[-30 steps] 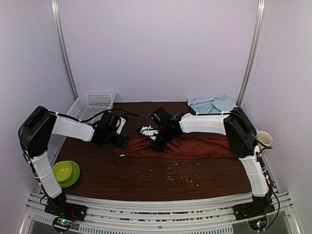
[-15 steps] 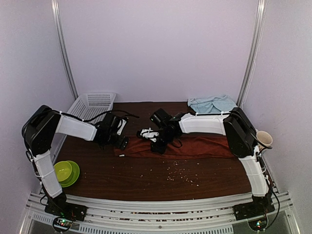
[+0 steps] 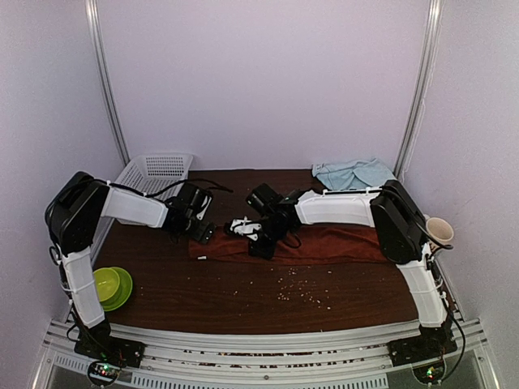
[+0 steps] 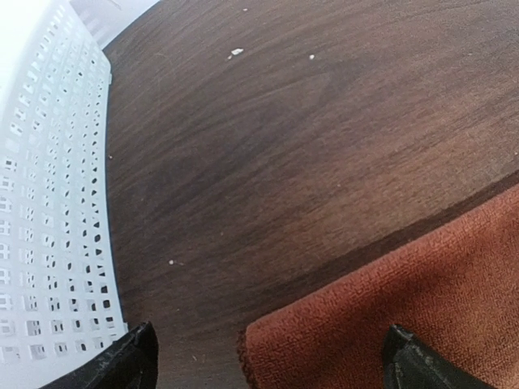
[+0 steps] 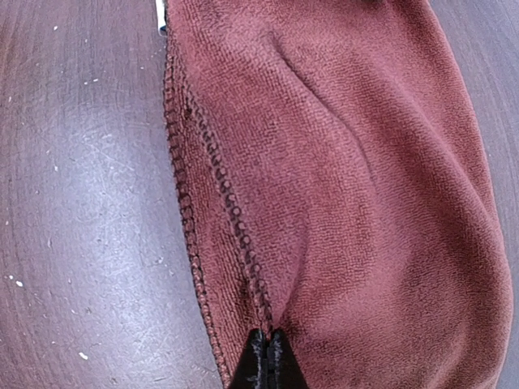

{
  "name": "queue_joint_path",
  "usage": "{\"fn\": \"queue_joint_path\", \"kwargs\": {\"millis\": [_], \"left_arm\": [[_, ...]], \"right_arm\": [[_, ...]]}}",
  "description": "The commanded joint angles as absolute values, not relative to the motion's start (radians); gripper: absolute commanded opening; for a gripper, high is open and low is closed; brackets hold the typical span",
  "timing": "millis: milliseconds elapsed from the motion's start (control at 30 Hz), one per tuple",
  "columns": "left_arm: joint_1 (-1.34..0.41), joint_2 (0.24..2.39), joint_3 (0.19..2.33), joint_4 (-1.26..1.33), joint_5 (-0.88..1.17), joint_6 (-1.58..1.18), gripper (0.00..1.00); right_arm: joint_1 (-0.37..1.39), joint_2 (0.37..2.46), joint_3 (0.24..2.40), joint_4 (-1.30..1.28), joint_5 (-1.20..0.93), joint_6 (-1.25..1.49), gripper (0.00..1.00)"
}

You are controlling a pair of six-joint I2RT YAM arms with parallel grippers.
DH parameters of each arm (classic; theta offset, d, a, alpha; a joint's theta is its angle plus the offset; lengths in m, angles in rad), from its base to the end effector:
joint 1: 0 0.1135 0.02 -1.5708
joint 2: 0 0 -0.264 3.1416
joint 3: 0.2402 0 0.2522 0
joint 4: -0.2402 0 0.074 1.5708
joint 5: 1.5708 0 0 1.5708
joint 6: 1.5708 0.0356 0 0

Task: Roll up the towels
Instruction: Smooth out the towel at the center of the board.

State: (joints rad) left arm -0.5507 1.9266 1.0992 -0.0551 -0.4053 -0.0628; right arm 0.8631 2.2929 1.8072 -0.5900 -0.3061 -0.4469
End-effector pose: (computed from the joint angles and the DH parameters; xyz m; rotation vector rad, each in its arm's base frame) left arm 0.3394 -0.1920 0.1388 0.4019 2.3353 0.2071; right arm 0.3107 0.3796 0.1553 -1.7085 2.0535 0.5422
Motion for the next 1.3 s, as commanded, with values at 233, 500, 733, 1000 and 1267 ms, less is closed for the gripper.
{"fn": "queue_joint_path", "kwargs": {"millis": [233,500,733,1000,1267], "left_arm": [[-0.544,1.978,1.172,-0.112,-0.456,-0.063,0.98],[-0.545,2.020,1.217,-0.158,-0.497,-0.062,0.98],[-0.543,2.047,1.239,-0.187,-0.545,-0.063,0.98],[-0.544,2.041,1.238,-0.175,-0.523,-0.050,0.98],[-0.544,1.927,1.231,-0.153,-0.447,-0.020,0.98]], "right_arm": [[0.878,2.212,1.795,-0.601,-0.279,-0.457,0.00],[0.903,2.233,1.792,-0.620,-0.230,-0.475,0.00],[0.926,2.259,1.786,-0.626,-0.193,-0.476,0.00],[0.924,2.253,1.793,-0.627,-0.158,-0.464,0.35],[0.803,2.069,1.753,-0.692,-0.211,-0.455,0.63]]}}
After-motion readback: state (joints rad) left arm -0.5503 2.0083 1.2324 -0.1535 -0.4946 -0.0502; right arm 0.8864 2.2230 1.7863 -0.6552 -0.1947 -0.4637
